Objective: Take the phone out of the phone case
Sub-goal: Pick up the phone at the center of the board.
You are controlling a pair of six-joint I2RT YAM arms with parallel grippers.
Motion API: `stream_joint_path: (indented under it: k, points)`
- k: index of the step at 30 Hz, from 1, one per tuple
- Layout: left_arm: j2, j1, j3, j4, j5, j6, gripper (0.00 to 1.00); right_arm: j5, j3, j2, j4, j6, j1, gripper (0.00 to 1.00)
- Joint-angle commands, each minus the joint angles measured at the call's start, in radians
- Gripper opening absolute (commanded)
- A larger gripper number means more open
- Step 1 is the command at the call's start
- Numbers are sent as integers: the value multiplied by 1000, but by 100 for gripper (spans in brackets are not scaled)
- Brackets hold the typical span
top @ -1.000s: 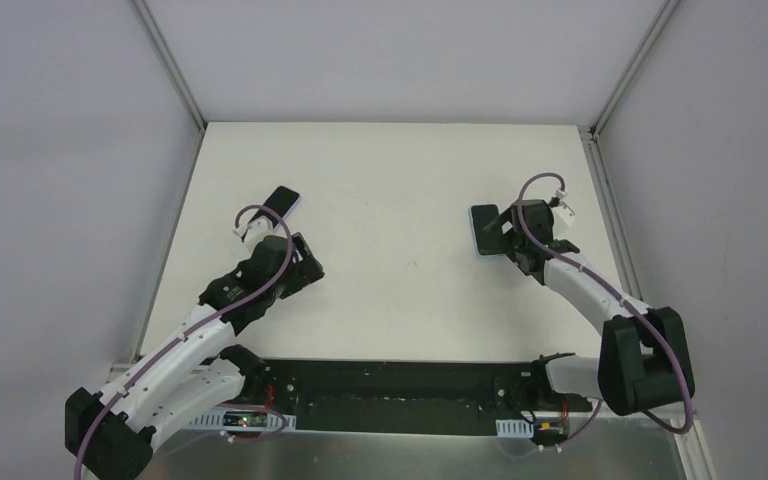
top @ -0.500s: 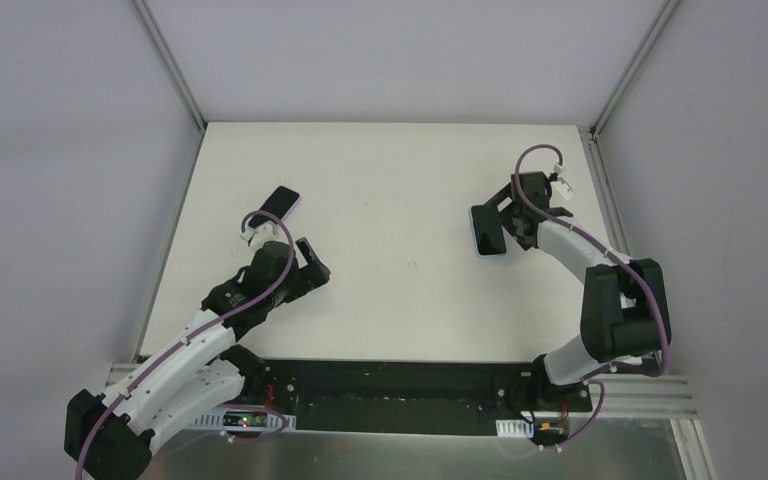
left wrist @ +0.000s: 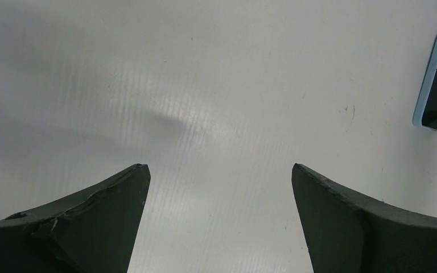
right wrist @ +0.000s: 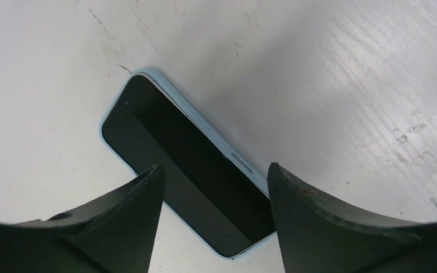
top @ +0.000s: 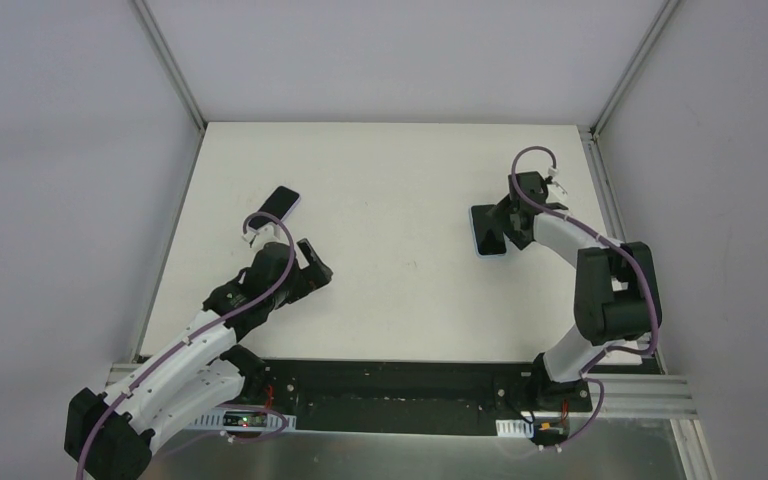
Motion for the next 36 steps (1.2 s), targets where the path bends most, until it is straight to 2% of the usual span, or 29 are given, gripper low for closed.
stream_joint_path:
  k: [1,4,8,11,19,23,36]
  points:
    - [12,9,-4,35,18,-21,100,-31,56,23,-40,4,-9,65]
    - [24,9,-4,43,26,-26,100,-60,51,23,-44,19,-7,61]
    - [36,9,-10,56,32,-32,100,-90,35,19,-52,30,-3,61]
    - [44,6,-17,70,37,-36,100,-92,18,21,-57,30,1,66]
    - [43,3,-36,89,44,-38,100,-37,-16,-26,-83,39,5,86]
    - [37,2,-42,97,44,-38,100,-12,-30,-53,-85,39,6,91]
    - [39,1,-60,130,71,-42,100,-111,-27,-3,-70,50,40,88]
